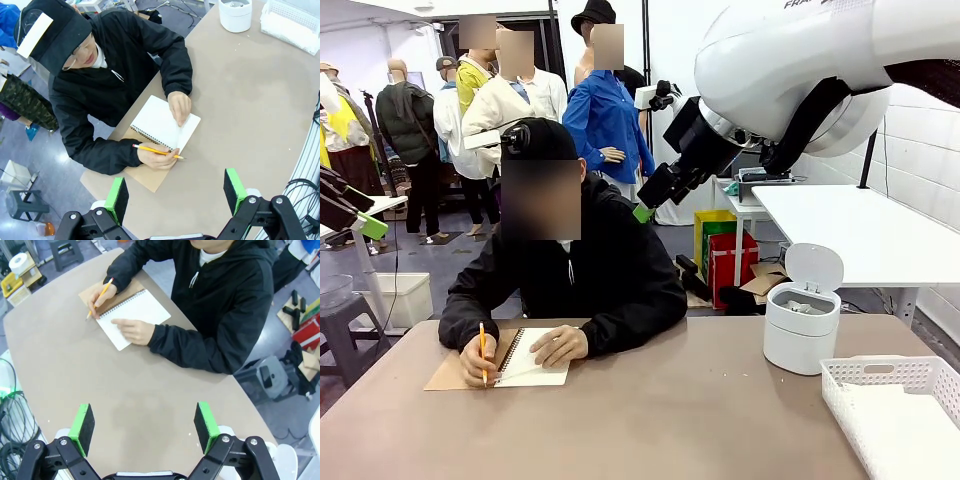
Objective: Sort the paper based on its condition.
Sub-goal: If a person hands you a paper, place it in the Organizing basket , and if it's crumpled, put it in the Trash can.
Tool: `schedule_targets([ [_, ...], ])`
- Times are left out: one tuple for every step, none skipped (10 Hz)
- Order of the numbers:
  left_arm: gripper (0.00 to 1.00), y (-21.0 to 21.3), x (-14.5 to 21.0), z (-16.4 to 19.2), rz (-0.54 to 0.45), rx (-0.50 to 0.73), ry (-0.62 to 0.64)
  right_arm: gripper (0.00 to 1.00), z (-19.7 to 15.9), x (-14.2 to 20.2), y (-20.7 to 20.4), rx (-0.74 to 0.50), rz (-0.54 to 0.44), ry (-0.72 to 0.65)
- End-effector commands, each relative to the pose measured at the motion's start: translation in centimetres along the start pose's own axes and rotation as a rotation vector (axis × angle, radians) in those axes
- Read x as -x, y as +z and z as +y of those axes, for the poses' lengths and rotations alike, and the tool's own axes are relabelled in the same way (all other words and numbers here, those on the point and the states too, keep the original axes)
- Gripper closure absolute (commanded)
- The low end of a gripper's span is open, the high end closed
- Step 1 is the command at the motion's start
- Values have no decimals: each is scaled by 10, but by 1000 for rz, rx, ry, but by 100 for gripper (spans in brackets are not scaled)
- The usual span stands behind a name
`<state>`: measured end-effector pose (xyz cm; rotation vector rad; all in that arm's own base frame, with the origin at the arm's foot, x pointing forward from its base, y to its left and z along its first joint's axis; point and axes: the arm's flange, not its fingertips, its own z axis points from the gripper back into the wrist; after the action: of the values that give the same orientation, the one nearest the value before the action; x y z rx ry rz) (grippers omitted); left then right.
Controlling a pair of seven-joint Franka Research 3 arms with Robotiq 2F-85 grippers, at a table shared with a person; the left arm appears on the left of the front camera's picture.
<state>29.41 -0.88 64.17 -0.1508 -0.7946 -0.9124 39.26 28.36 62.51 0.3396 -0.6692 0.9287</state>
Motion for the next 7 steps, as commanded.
schedule_targets([
  [0,0,0,1,-5,-9,2,0,1,2,0,-5,0,-12],
  [0,0,0,1,-5,-9,2,0,1,2,0,-5,0,-12],
  [0,0,0,1,-5,-9,2,0,1,2,0,-5,0,-12],
  [0,0,0,1,-5,-9,2,0,1,2,0,-5,0,-12],
  [0,0,0,1,-5,-9,2,0,1,2,0,-5,0,-12],
  [0,0,0,1,-5,-9,2,0,1,2,0,-5,0,-12],
  [0,0,0,1,-5,-9,2,0,1,2,0,-5,0,-12],
])
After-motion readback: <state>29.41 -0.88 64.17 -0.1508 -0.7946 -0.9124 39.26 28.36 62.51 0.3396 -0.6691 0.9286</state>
